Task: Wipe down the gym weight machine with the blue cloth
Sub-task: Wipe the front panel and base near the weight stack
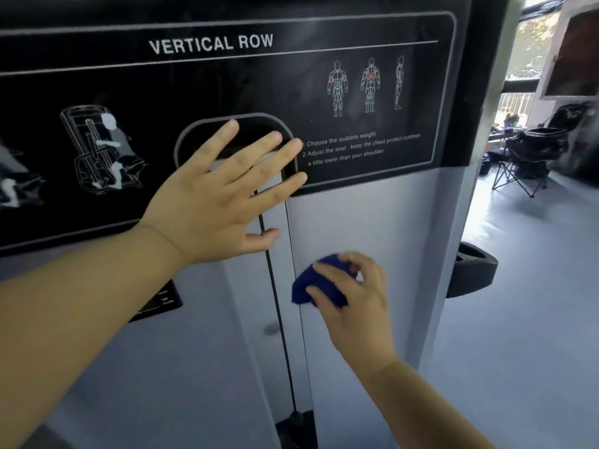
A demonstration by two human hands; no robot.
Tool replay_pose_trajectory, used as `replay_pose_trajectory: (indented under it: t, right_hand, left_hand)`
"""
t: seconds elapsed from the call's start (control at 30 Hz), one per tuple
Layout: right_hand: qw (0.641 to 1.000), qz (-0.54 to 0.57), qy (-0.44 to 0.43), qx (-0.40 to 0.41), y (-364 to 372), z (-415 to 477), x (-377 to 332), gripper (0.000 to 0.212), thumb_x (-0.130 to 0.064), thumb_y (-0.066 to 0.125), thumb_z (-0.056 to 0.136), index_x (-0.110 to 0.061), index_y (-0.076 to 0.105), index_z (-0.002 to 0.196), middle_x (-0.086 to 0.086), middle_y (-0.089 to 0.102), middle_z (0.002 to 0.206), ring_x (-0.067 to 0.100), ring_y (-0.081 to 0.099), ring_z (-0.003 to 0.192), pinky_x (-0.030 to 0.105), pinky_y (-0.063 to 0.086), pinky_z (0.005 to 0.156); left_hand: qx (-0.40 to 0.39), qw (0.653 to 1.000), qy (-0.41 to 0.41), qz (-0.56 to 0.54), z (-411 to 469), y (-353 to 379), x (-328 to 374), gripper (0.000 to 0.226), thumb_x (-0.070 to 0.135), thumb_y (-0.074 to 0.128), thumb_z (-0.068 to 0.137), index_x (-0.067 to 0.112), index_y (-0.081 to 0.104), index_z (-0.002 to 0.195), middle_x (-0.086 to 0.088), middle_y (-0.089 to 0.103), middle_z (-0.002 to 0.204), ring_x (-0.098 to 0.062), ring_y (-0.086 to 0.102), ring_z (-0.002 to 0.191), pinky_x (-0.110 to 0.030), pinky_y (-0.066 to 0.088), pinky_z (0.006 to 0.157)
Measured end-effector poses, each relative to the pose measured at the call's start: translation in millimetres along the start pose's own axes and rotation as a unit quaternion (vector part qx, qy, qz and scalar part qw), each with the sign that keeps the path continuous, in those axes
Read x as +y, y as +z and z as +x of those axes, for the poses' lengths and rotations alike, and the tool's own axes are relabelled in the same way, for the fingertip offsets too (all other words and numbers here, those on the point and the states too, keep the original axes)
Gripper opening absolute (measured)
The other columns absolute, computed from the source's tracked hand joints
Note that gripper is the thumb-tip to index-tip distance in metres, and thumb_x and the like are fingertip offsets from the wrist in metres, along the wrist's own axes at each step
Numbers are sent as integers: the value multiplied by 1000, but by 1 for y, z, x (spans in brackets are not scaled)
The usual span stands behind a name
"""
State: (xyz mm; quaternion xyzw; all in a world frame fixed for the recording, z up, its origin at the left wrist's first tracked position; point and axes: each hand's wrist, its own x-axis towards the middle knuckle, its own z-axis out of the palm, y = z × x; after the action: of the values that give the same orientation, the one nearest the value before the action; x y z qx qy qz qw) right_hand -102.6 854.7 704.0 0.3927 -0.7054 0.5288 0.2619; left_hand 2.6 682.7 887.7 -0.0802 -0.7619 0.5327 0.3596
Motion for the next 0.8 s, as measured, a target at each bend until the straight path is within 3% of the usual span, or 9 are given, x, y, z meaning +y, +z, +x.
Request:
replay_pose_trajectory:
  t: [0.17,0.27,0.43,0.53,0.63,0.7,0.8]
  right_hand:
    - [998,21,-30,56,-11,40,-22,36,-19,79,82,-23,69,117,-6,42,131,18,42,119,20,40,96]
    - [998,-23,-55,22,-1,14,0,33,-17,80,81,-23,72,113,-4,45,131,19,41,119,15,35,97]
    - [999,-24,14,-39,5,-38,35,31,-15,82,78,-25,75,107,-17,40,125,10,41,115,34,52,89]
    - [999,26,40,20,-8,-8,14,32,-15,80,80,-24,73,110,-28,34,118,11,44,116,28,44,95]
    - [994,71,49,64,-26,37,-6,35,-19,79,82,-30,69,113,-30,35,118,11,45,120,30,47,96]
    - [997,45,17,59,-30,44,-3,35,-20,80,81,-26,70,114,-23,38,123,11,43,120,25,46,96]
    - [1000,-1,-8,-17,-24,4,35,30,-17,78,82,-24,73,111,-20,40,129,9,39,119,19,38,95]
  left_hand:
    - [10,1000,-5,-2,-1,0,0,70,58,37,97,16,34,152,-13,26,160,-30,23,146,-54,17,118]
    - [13,1000,-13,0,-1,1,2,69,57,37,97,17,34,152,-13,26,160,-30,24,146,-53,17,119]
    - [12,1000,-26,-11,-1,1,5,67,55,36,97,18,34,152,-11,26,160,-30,27,146,-53,20,118]
    - [13,999,-30,-19,-1,0,6,67,55,37,97,18,33,153,-11,26,161,-29,27,146,-53,21,118]
    - [15,998,-53,-37,-1,-2,10,65,53,42,96,19,36,151,-11,26,161,-29,24,147,-53,18,119]
    - [19,995,-78,-58,0,-3,18,64,52,45,94,19,40,149,-12,27,160,-29,24,146,-54,16,119]
    - [12,993,-80,-89,1,1,38,65,50,49,93,17,43,148,-13,27,159,-30,25,146,-56,15,119]
